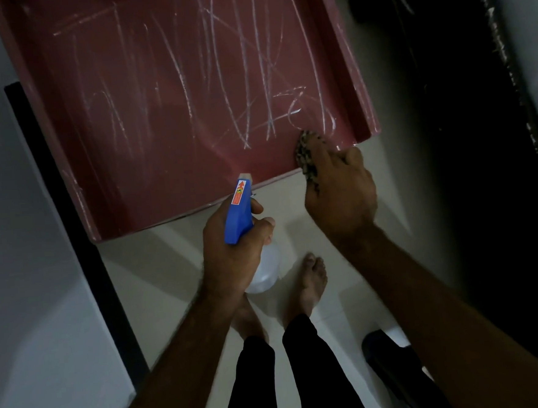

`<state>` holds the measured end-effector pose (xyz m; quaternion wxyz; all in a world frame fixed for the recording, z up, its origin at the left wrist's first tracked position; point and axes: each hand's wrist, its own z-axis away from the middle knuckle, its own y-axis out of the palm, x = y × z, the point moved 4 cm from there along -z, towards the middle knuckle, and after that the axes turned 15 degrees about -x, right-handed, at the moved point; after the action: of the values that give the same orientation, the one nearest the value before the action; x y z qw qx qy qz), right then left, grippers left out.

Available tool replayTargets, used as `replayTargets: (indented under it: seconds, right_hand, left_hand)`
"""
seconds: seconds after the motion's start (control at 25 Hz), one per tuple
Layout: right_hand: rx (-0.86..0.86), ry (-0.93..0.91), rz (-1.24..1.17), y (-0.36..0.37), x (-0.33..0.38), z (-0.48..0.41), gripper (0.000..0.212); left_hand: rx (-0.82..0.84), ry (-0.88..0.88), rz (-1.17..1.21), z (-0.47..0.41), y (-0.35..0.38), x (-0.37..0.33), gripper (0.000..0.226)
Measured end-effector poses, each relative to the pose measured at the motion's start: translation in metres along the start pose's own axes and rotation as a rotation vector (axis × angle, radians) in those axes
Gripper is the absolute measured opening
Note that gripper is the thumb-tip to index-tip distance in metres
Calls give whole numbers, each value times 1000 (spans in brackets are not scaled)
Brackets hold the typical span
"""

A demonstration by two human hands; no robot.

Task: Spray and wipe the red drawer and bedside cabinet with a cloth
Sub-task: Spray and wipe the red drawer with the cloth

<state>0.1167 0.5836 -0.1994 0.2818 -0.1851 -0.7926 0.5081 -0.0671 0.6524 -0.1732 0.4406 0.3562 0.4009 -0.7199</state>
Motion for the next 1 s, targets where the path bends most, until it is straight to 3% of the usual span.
replayTargets:
  seconds: [0.08,0.28,0.52,0.8,1.0]
  right_hand:
    - [-18,168,70,-10,-16,-4,67]
    - [69,302,107,-19,-18,7,78]
    - [5,334,98,-9,1,-27,73]
    - [52,300,135,-10,-5,-17,73]
    - [79,259,94,2,9,-46,61]
  left_hand:
    - [2,10,-2,1,2,-4,11]
    - [20,19,-45,-1,6,-9,11]
    - [32,27,-56,0,6,-13,9]
    - [25,11,-12,2,3,-19,16]
    - [42,21,-29,1,4,-22,15]
